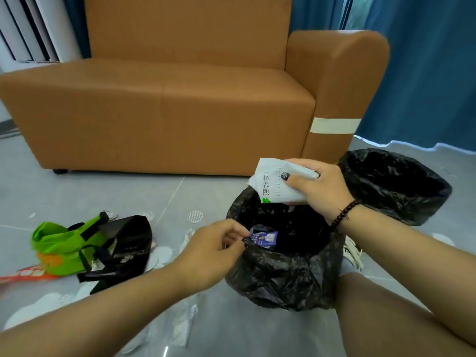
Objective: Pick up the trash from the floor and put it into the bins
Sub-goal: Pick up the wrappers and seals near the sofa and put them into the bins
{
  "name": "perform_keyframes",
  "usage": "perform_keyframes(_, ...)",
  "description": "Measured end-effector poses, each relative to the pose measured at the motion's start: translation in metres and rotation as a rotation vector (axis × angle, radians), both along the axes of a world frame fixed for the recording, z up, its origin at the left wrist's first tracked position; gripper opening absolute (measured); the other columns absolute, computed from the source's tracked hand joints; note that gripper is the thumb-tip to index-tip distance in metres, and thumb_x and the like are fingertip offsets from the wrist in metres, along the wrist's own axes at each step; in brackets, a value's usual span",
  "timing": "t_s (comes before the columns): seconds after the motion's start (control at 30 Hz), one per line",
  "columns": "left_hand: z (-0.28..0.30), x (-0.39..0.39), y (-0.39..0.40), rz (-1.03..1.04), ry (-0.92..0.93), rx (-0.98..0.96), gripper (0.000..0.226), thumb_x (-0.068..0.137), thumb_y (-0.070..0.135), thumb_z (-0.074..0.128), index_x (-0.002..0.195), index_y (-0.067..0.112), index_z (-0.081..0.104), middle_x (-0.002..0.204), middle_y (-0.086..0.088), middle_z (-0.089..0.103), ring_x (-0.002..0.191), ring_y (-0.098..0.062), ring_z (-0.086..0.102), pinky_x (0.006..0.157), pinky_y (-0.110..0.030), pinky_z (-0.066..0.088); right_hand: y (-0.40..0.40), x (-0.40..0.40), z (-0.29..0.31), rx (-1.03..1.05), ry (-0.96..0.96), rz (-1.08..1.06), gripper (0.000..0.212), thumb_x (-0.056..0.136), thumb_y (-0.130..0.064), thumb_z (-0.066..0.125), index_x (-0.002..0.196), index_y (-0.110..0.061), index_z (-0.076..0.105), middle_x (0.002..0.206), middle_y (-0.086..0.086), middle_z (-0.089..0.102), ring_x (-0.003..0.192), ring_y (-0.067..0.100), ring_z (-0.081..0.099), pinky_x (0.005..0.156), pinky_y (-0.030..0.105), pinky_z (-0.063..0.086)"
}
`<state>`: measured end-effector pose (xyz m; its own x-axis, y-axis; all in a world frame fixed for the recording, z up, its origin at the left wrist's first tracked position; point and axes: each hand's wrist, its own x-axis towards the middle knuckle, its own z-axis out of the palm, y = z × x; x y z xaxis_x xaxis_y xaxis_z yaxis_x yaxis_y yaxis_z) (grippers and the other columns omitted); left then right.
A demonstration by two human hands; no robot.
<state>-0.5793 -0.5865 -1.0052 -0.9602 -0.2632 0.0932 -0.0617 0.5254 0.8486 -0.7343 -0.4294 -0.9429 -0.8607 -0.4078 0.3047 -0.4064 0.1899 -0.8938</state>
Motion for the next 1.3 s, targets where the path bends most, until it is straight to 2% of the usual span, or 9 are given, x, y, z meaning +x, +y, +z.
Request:
perform_keyframes(0.13,-0.024,-0.024,0.017,-0.213,0.151,-0.464,0.031,0.091,0.038,0.044,0.107,0.024,0.067,0.101,0.013,0.063,0.098,-0.003,0.053,0.088,-0.019,0.039,0.009,-0.014,-0.005,0.452,0.256,0.013,0.025,0.078,-0.007,0.067,0.094,-0.025,0.074,0.088,-0.018,0.061,0.092,0.008,0.056,0.079,0.016,0.042)
perform_keyframes(0.23,-0.035,-0.024,0.024,-0.266,0.175,-0.635,0.043,0.091,0.052,0.034,0.115,0.030,0.062,0.110,0.016,0.062,0.109,-0.004,0.049,0.097,-0.022,0.024,0.012,-0.013,-0.001,0.696,0.292,0.095,0.023,0.080,-0.011,0.066,0.096,-0.026,0.074,0.086,-0.014,0.061,0.089,0.011,0.057,0.074,0.019,0.046)
perform_keyframes(0.3,-0.043,-0.017,0.028,-0.288,0.210,-0.679,0.041,0.091,0.054,0.039,0.120,0.031,0.059,0.109,0.018,0.061,0.108,-0.003,0.051,0.101,-0.027,0.023,0.013,-0.009,0.004,0.803,0.268,0.160,0.022,0.080,-0.012,0.065,0.093,-0.027,0.074,0.085,-0.009,0.066,0.087,0.016,0.062,0.076,0.032,0.054)
perform_keyframes(0.37,-0.050,-0.015,0.027,-0.260,0.268,-0.679,0.032,0.091,0.048,0.046,0.115,0.033,0.059,0.103,0.019,0.060,0.101,-0.002,0.053,0.101,-0.032,0.025,0.012,-0.007,0.001,0.873,0.225,0.219,0.024,0.078,-0.014,0.067,0.094,-0.031,0.073,0.091,-0.007,0.068,0.088,0.015,0.064,0.080,0.038,0.055)
perform_keyframes(0.53,-0.067,-0.003,0.033,-0.161,0.341,-0.539,0.010,0.090,0.033,0.050,0.097,0.037,0.055,0.091,0.021,0.056,0.095,0.001,0.052,0.106,-0.038,0.020,0.009,0.005,-0.024,1.003,0.092,0.465,0.030,0.077,-0.012,0.068,0.100,-0.032,0.071,0.097,-0.007,0.068,0.091,0.007,0.061,0.085,0.033,0.054)
perform_keyframes(0.8,-0.076,0.003,0.047,-0.029,0.397,-0.546,0.010,0.088,0.032,0.049,0.096,0.035,0.056,0.091,0.020,0.058,0.096,0.002,0.054,0.111,-0.044,0.016,0.014,-0.004,-0.003,1.141,0.307,0.428,0.029,0.082,-0.018,0.062,0.105,-0.035,0.068,0.092,-0.020,0.057,0.094,0.008,0.058,0.082,0.032,0.054)
perform_keyframes(0.97,-0.079,0.005,0.054,-0.040,0.432,-0.635,0.011,0.086,0.031,0.049,0.096,0.033,0.053,0.087,0.016,0.058,0.088,-0.005,0.057,0.109,-0.061,0.026,0.002,-0.002,-0.015,1.369,0.300,0.540,0.024,0.077,-0.011,0.056,0.082,-0.033,0.067,0.085,-0.007,0.069,0.079,0.016,0.063,0.069,0.039,0.058)
perform_keyframes(1.17,-0.077,0.007,0.051,-0.061,0.434,-0.617,0.010,0.087,0.031,0.050,0.095,0.032,0.054,0.086,0.014,0.058,0.086,-0.007,0.058,0.105,-0.063,0.029,-0.026,-0.011,-0.055,1.397,0.341,0.544,0.037,0.081,-0.015,0.060,0.117,-0.021,0.064,0.103,0.003,0.067,0.090,0.022,0.064,0.074,0.041,0.058)
perform_keyframes(1.3,-0.076,0.009,0.039,-0.069,0.422,-0.566,0.012,0.089,0.030,0.050,0.099,0.030,0.058,0.089,0.014,0.057,0.089,-0.007,0.057,0.107,-0.062,0.028,-0.044,-0.013,-0.083,1.521,0.345,0.568,0.036,0.083,-0.025,0.065,0.116,-0.013,0.056,0.112,0.011,0.060,0.100,0.026,0.060,0.079,0.039,0.056)
